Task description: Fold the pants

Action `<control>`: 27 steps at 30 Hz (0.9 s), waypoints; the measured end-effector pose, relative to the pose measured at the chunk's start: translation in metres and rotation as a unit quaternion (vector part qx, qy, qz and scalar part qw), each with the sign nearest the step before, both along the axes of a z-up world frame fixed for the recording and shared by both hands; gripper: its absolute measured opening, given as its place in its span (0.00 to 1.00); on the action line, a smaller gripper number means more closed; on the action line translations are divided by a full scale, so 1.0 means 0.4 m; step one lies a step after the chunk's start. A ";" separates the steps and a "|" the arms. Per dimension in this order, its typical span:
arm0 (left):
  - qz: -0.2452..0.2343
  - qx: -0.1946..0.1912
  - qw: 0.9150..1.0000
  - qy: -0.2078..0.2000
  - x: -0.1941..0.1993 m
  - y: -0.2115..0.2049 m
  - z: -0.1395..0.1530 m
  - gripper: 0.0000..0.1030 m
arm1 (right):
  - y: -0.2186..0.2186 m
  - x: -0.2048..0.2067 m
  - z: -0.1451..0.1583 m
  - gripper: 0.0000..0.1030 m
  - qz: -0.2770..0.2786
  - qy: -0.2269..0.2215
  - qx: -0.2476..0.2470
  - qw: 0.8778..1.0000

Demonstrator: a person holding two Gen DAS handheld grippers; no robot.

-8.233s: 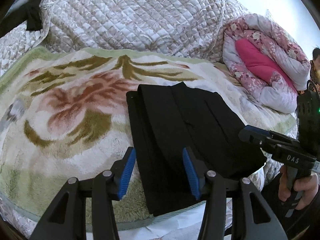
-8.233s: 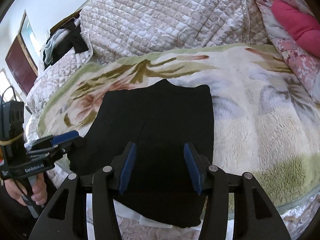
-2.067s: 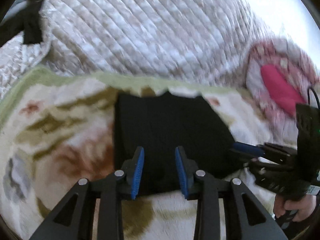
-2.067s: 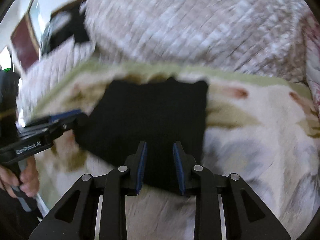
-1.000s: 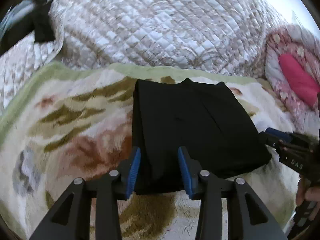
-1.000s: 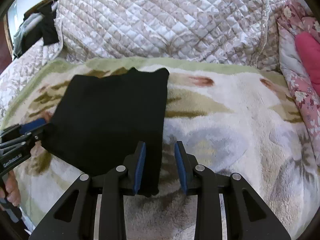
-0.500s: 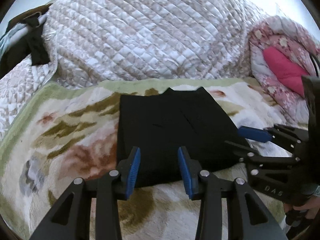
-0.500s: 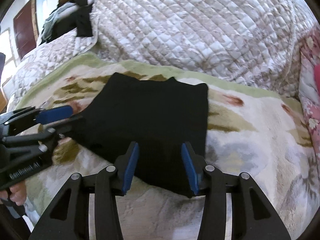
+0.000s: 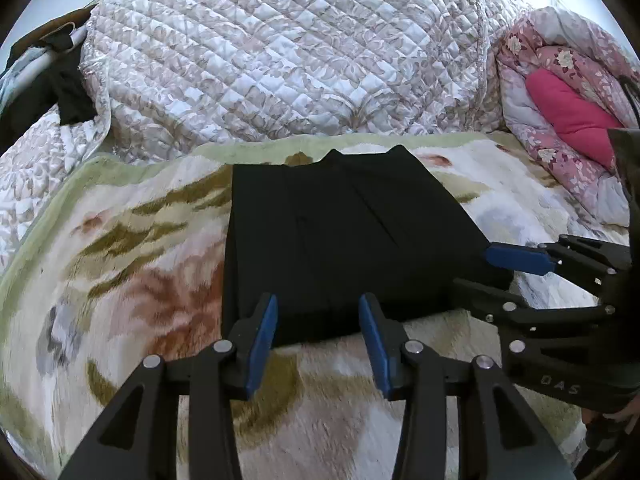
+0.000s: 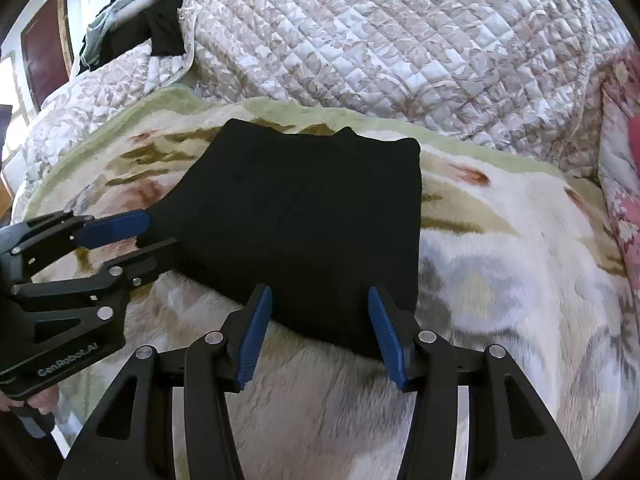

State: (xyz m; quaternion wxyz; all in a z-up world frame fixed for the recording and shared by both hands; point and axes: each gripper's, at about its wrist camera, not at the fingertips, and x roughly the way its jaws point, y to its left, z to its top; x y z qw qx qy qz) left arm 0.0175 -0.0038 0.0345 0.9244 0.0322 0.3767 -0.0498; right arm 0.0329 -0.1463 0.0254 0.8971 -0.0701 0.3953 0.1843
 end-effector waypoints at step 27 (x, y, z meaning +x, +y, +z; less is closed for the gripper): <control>0.009 -0.023 0.998 0.065 -0.001 0.002 -0.085 0.55 | -0.004 -0.015 -0.064 0.58 -0.014 0.062 0.004 0.998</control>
